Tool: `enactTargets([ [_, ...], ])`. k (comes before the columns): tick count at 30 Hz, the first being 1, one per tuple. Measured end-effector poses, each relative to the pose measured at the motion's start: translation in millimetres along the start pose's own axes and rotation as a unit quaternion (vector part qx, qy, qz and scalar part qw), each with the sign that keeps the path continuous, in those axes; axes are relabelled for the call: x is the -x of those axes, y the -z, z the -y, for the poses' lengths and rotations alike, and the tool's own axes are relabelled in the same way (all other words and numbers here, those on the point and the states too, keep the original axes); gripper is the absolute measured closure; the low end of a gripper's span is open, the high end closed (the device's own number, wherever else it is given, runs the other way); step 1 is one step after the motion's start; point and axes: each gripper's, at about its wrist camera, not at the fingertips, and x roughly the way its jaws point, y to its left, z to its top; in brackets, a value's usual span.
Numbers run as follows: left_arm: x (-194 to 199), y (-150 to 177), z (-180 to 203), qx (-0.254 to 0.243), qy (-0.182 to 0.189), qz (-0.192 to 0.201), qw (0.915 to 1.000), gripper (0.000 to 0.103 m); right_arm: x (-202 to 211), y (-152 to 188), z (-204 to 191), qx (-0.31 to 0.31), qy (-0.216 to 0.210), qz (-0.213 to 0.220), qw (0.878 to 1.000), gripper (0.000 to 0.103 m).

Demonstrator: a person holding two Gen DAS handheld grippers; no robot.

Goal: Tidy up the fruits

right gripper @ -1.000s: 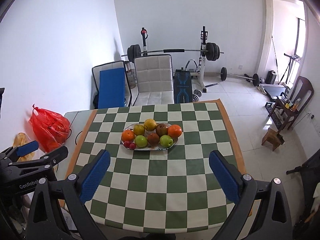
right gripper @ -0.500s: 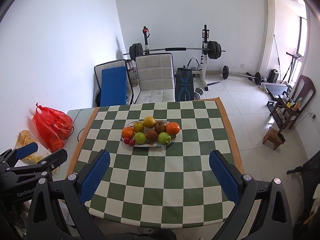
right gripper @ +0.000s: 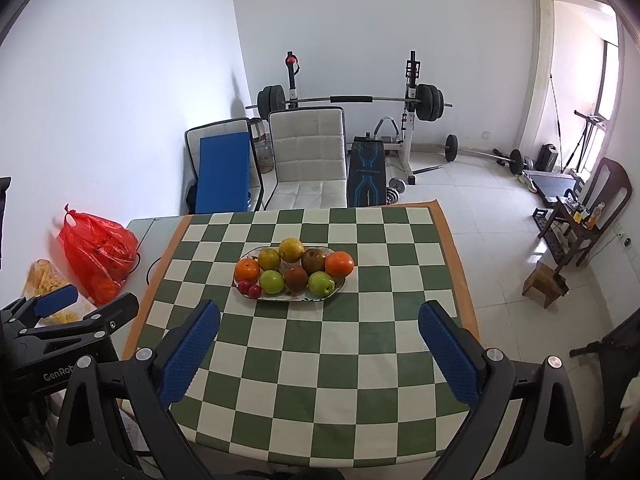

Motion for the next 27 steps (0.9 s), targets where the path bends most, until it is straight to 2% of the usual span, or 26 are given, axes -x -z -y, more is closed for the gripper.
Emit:
enactTargets([
  [9, -55, -12, 7, 0.000, -0.006, -0.032, 0.9995, 0.004, -72, -17, 4, 0.014, 0.005, -0.019, 1.000, 0.002],
  [18, -90, -16, 11, 0.000, -0.023, -0.034, 0.9991, 0.004, -141, -18, 13, 0.008, 0.008, -0.049, 0.999, 0.002],
  [27, -95, -18, 13, -0.004, -0.022, -0.032, 0.9992, 0.004, -162, -15, 24, -0.002, 0.012, -0.061, 0.998, 0.002],
])
